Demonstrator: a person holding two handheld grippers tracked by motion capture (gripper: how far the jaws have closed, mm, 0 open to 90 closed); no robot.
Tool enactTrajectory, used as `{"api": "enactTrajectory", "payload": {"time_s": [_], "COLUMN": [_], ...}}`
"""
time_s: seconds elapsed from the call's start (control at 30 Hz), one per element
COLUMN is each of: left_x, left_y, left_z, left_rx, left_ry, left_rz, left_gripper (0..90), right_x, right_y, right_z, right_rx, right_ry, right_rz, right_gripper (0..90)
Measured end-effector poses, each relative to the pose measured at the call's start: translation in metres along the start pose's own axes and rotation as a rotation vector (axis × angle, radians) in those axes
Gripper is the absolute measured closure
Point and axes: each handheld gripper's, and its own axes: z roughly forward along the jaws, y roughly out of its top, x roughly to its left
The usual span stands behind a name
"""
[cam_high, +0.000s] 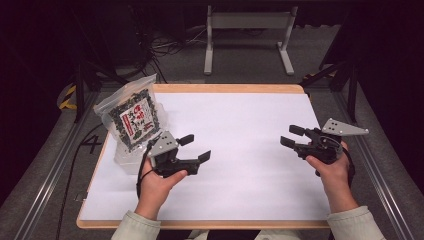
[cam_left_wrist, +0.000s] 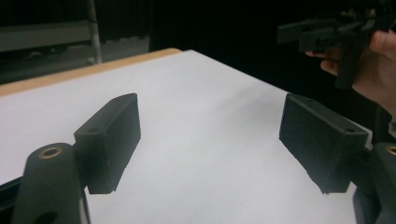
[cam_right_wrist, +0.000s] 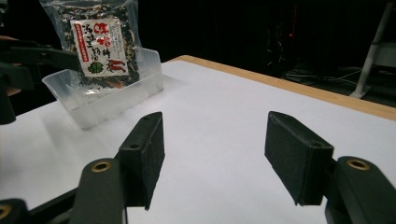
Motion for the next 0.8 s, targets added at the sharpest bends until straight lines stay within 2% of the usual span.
{"api": "enactTrajectory", "payload": {"time_s": [0.17, 0.23, 0.37, 0.4, 0.53, 0.8], "left_x": [-0.005, -0.005, -0.005, -0.005, -0.006, -0.01], "left_y": [-0.014, -0.021, -0.03, -0.037, -0.046, -0.058], "left_z": [0.02, 0.026, 0.035, 0.041, 0.05, 0.057], "left_rx": [0.023, 0.028, 0.04, 0.071, 0.098, 0.095], "left_ry": [-0.05, -0.058, -0.066, -0.07, -0.076, -0.072], "left_rz": [0.021, 0.015, -0.005, -0.012, -0.009, 0.018], "left_gripper": [22.5, 22.5, 22.8, 22.9, 22.9, 23.0], "right_x": [0.001, 0.002, 0.003, 0.003, 0.003, 0.002], "right_y": [-0.007, -0.011, -0.02, -0.023, -0.034, -0.054], "right_z": [0.004, 0.007, 0.01, 0.01, 0.011, 0.013], "right_rx": [0.012, 0.021, 0.042, 0.043, 0.059, 0.087], "right_ry": [0.003, 0.005, 0.011, 0.009, -0.004, -0.016], "right_rz": [-0.004, -0.009, -0.013, -0.015, -0.009, 0.01], "right_gripper": [37.8, 37.5, 37.1, 37.1, 36.9, 36.3]}}
